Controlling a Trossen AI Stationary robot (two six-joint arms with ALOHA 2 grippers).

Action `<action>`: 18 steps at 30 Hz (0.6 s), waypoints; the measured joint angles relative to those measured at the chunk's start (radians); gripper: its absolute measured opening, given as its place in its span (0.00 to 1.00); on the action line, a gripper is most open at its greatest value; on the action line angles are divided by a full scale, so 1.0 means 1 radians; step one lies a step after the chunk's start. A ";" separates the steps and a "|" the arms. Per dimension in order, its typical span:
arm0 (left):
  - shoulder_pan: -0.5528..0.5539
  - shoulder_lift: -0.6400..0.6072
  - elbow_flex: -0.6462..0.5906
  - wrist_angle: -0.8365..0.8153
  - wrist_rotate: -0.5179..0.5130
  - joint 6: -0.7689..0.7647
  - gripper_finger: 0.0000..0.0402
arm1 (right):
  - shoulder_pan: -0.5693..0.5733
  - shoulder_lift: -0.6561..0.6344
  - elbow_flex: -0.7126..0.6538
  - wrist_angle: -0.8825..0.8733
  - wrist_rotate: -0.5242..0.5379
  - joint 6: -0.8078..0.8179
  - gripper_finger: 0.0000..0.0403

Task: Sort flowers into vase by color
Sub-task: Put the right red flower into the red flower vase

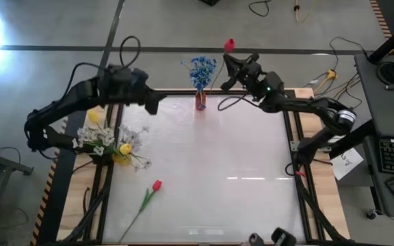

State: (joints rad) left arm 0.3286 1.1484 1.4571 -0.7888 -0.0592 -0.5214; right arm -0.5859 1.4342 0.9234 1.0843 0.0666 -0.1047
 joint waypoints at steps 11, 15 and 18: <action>0.187 0.049 -0.013 -0.021 0.051 0.120 0.09 | -0.085 0.218 0.000 0.347 -0.103 0.109 0.03; 0.186 0.086 -0.014 -0.022 0.055 0.125 0.09 | -0.091 0.275 0.000 0.429 -0.103 0.114 0.03; 0.186 0.111 -0.014 -0.022 0.078 0.125 0.09 | -0.094 0.295 0.000 0.471 -0.104 0.131 0.03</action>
State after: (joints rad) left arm 0.5144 1.2592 1.4429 -0.8109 0.0184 -0.3965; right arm -0.6795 1.7297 0.9234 1.5552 -0.0373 0.0263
